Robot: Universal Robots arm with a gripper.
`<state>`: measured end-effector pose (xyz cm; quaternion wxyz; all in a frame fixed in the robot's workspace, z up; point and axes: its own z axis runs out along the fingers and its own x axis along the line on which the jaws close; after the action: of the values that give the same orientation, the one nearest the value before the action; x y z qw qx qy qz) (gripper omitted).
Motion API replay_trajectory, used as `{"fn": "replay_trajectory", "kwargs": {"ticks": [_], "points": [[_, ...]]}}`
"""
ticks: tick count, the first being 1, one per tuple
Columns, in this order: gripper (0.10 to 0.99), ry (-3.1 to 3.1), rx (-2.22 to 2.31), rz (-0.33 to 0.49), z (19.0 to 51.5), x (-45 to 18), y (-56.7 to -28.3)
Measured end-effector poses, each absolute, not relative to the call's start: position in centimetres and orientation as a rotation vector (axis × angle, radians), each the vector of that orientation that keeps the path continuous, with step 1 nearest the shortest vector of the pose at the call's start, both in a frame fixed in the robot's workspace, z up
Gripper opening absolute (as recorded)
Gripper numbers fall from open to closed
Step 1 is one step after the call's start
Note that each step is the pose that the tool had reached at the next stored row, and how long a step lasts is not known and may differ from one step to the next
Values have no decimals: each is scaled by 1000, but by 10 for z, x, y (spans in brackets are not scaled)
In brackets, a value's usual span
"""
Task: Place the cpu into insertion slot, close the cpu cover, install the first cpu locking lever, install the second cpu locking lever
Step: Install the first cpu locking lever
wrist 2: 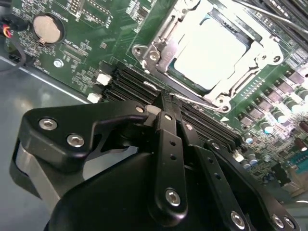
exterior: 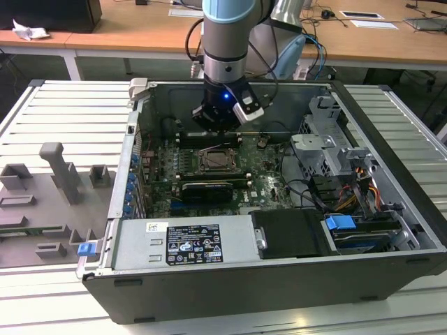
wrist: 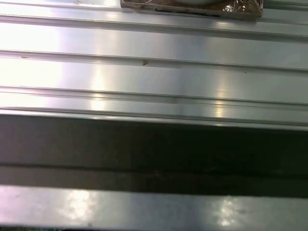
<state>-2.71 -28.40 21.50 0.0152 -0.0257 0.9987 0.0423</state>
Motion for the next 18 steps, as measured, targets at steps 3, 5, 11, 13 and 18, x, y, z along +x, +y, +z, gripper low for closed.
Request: {"fn": "replay_trajectory", "kwargs": {"ticks": [3, 5, 11, 13, 18], "points": [[106, 3108, -80, 128, 211, -22, -284], [106, 3108, -80, 126, 209, -21, -284], [106, 3108, -81, 124, 208, -21, -284], [106, 3108, -81, 124, 207, -21, -284], [106, 3108, -81, 118, 205, -21, -284]]}}
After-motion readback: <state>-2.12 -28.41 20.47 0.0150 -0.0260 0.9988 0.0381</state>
